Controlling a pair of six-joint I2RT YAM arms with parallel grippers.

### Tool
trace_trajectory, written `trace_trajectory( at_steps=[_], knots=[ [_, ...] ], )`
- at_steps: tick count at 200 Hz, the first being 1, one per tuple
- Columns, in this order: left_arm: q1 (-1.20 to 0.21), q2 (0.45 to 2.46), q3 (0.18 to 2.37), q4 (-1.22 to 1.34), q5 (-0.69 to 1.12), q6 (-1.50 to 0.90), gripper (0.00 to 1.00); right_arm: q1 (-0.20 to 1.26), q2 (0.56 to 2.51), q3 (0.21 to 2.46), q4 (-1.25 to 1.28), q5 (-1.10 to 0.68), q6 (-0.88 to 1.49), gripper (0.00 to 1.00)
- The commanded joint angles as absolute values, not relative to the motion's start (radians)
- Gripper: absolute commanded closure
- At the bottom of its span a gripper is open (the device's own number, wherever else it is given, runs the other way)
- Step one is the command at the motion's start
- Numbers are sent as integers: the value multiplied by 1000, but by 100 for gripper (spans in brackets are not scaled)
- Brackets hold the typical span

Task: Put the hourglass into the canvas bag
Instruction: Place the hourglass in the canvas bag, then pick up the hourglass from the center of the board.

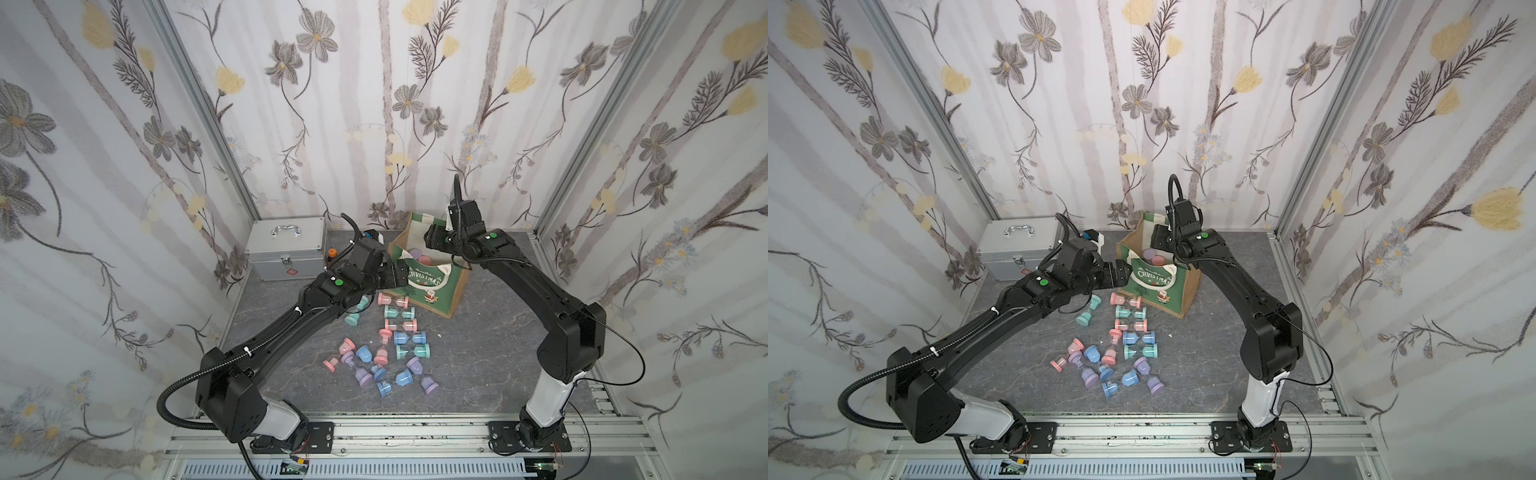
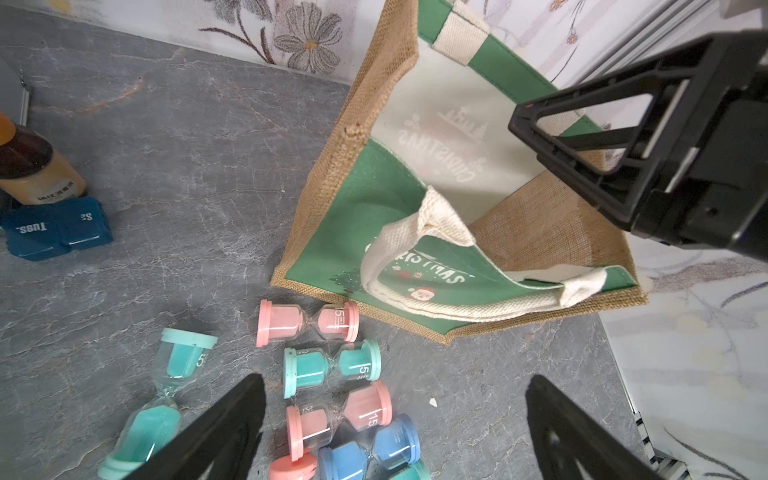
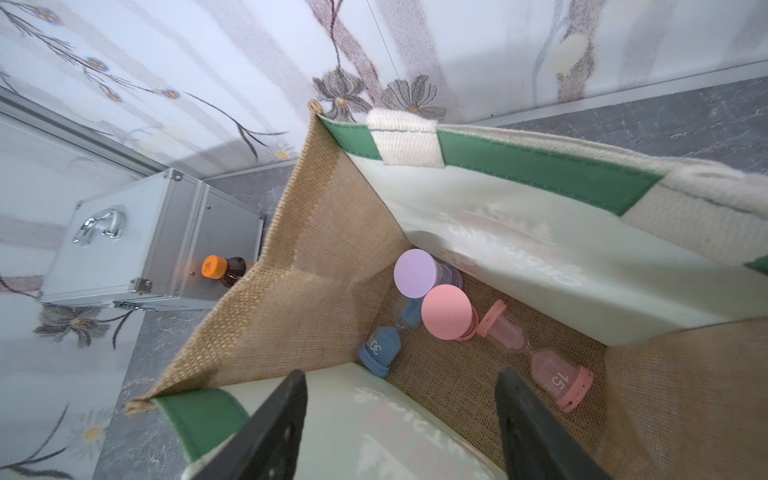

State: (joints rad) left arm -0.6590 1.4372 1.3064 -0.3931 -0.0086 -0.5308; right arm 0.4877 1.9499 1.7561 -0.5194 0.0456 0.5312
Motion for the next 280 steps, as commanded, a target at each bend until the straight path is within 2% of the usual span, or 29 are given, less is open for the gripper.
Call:
trace_trajectory(
  at_steps=[1,51,90,140,191,226,280],
  knots=[
    [-657,1417,1312,-386,-33,-536,0,494,1914,1764,-509,34,539,29],
    [-656,1348,1286,-424,-28,-531,0,538,1818,1762,-533,63,534,25],
    [-656,1266,1236,-451,-29,-522,0,647,1751,1728,-570,162,521,23],
    [-653,1156,1160,-510,-47,-519,0,807,1656,1571,-558,235,558,22],
    [-653,1086,1076,-540,-26,-547,0,919,1567,1327,-429,246,635,22],
    [-653,1063,1024,-556,-16,-557,0,961,1553,1152,-323,228,722,23],
    [-653,1048,974,-554,-9,-577,0,982,1624,1017,-266,226,796,27]
  ],
)
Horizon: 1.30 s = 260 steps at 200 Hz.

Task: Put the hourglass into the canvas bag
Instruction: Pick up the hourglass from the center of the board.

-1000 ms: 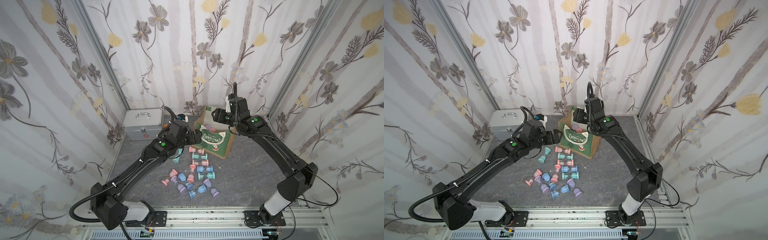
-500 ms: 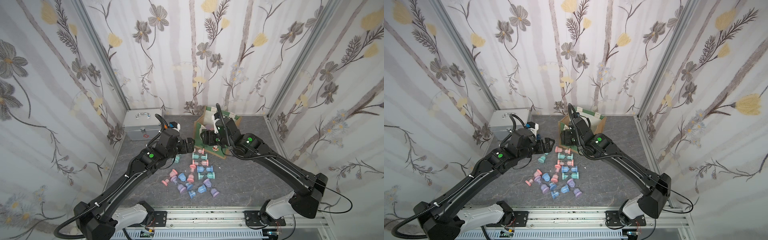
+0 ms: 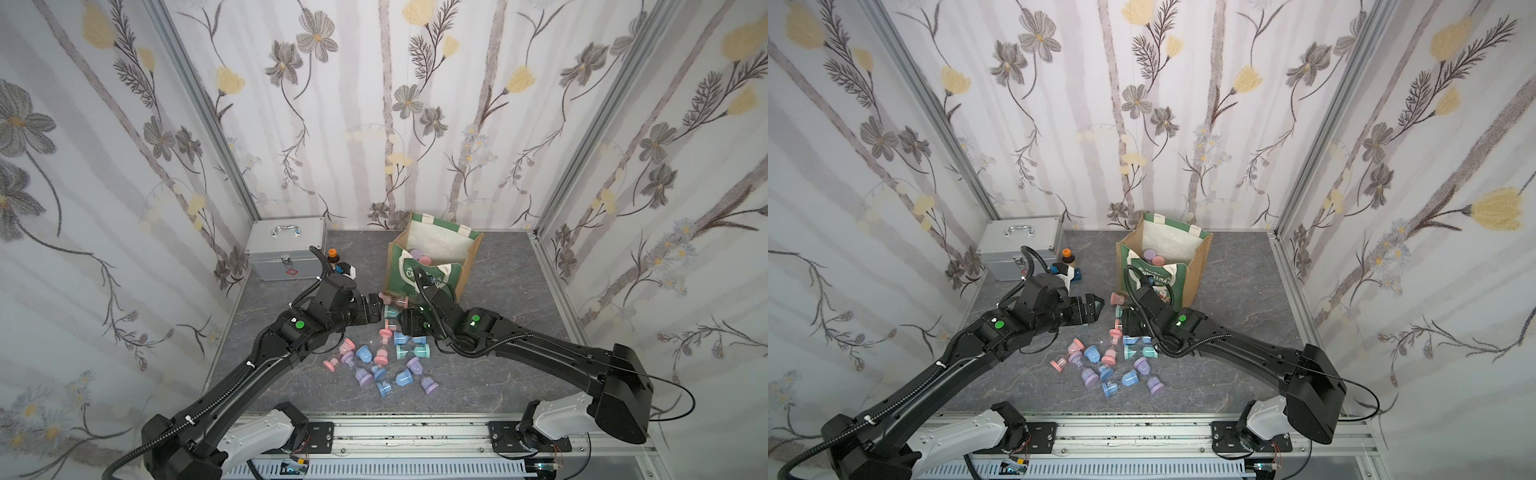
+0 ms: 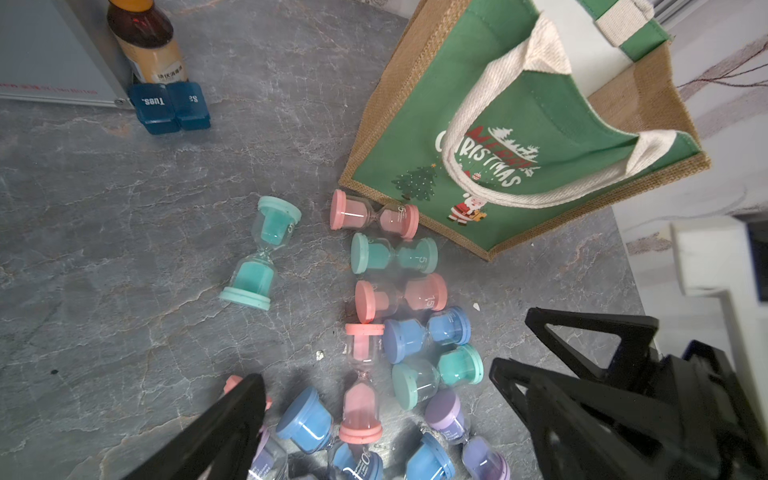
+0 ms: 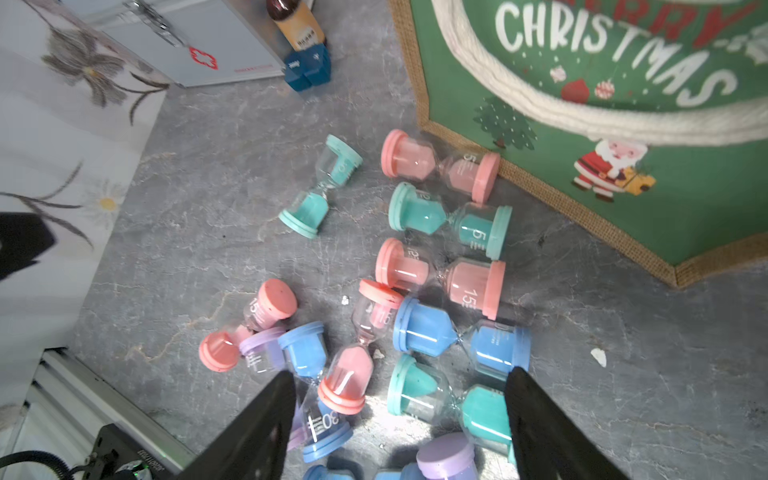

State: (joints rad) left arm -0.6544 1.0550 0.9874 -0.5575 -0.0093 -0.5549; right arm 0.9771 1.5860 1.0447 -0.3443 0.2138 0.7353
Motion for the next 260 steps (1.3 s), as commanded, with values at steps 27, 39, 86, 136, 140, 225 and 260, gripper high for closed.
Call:
trace_trajectory(
  at_steps=[27,39,86,136,140,225,260],
  knots=[
    [-653,1051,965,-552,-5,-582,0,994,1657,977,-259,218,802,29],
    [-653,1054,962,-550,-5,-582,0,997,1669,957,-255,213,800,30],
    [-653,1068,953,-540,-1,-586,0,1000,1718,961,-267,225,654,31],
    [-653,1060,939,-538,-21,-595,0,993,1786,1035,-290,236,525,33],
    [-654,1059,938,-539,-24,-595,0,991,1793,1041,-291,227,511,33],
    [-653,1016,930,-578,-85,-604,0,973,1893,1176,-394,184,315,46],
    [-653,1002,923,-586,-90,-611,0,969,1925,1200,-425,156,249,49]
  ],
)
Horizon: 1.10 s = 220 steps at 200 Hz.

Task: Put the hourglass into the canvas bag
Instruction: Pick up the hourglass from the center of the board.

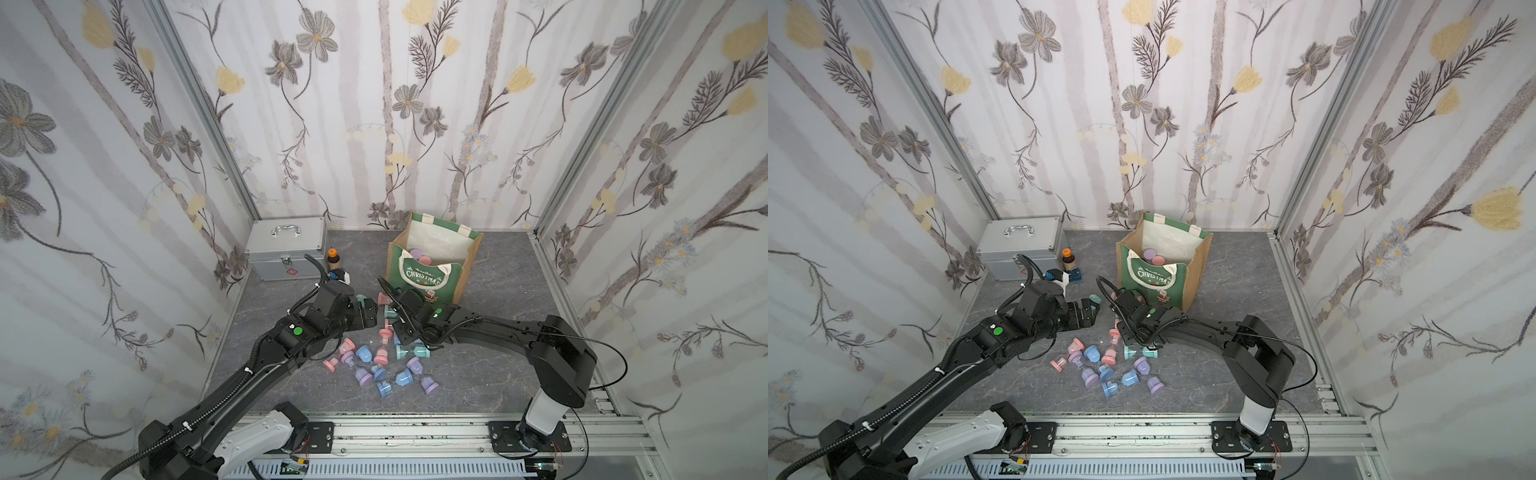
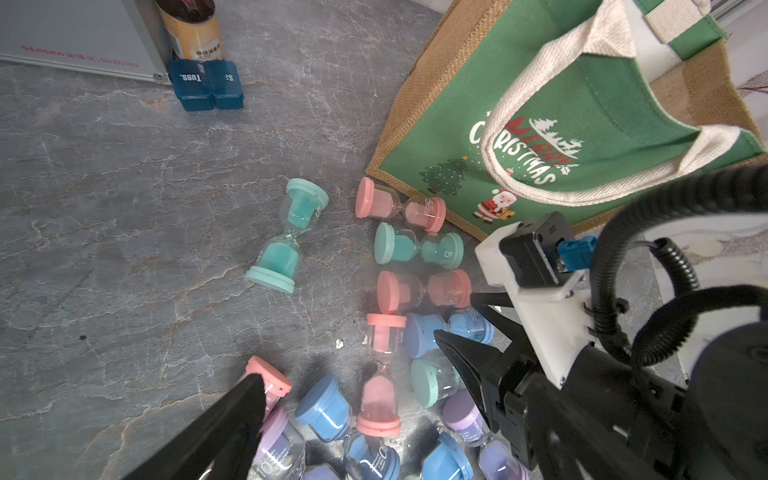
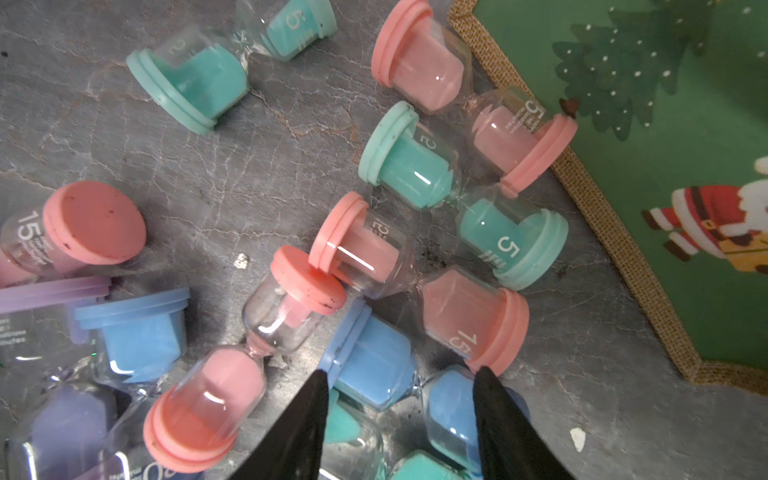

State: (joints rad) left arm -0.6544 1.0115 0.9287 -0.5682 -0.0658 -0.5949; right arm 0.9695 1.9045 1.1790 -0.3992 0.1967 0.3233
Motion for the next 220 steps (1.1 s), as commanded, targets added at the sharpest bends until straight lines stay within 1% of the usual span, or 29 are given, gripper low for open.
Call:
trace_trajectory(
  at_steps=[1,47,101,170,220],
  knots=[
    [-653,1002,923,-586,-90,-611,0,969,1926,1201,-427,154,248,49],
    [-653,994,920,-595,-96,-615,0,971,1972,1245,-448,126,200,51],
    [-655,981,916,-608,-104,-612,0,971,2023,1270,-479,115,153,51],
    [-654,969,904,-609,-112,-617,0,955,2062,1282,-501,170,129,43],
    [-653,973,902,-603,-113,-617,0,930,2072,1285,-503,207,108,43]
  ],
)
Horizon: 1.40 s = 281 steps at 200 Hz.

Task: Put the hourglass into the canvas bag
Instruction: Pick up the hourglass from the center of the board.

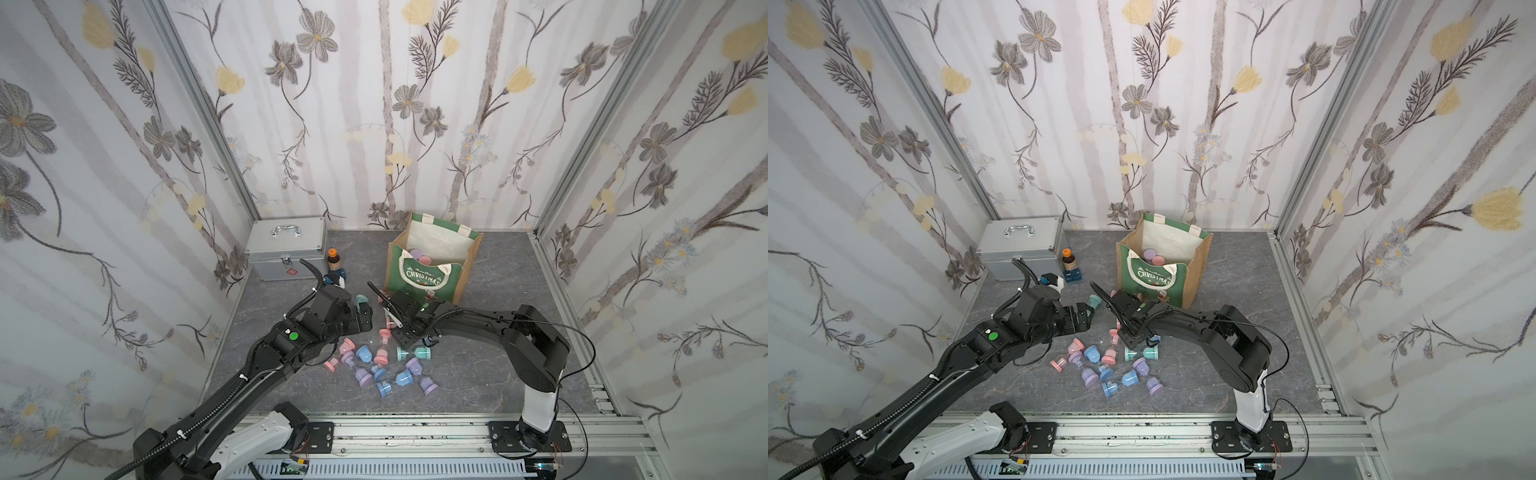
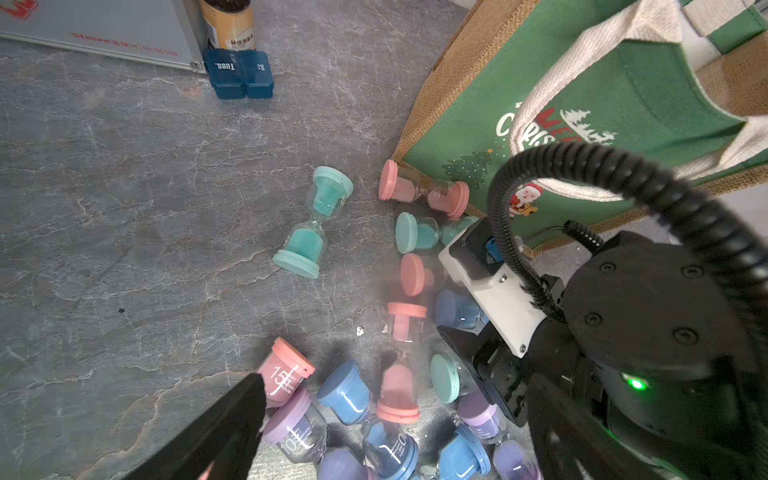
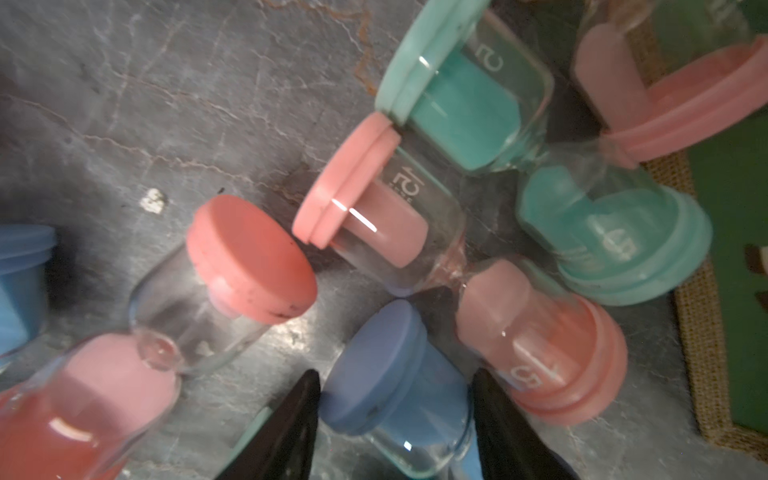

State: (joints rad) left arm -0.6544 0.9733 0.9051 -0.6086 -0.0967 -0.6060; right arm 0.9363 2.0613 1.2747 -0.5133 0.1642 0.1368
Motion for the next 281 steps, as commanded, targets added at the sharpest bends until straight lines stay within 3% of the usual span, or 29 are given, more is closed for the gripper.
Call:
trace_trajectory(
  at_steps=[1,75,182,281],
  knots=[
    [-653,973,902,-603,-113,-618,0,929,2072,1285,-503,206,109,43],
    [-654,991,902,-588,-107,-621,0,907,2106,1301,-500,223,78,40],
    [-653,1032,909,-566,-103,-627,0,879,2103,1295,-485,251,43,57],
    [-653,1035,946,-564,-84,-627,0,874,1912,1251,-484,164,85,65]
  ],
)
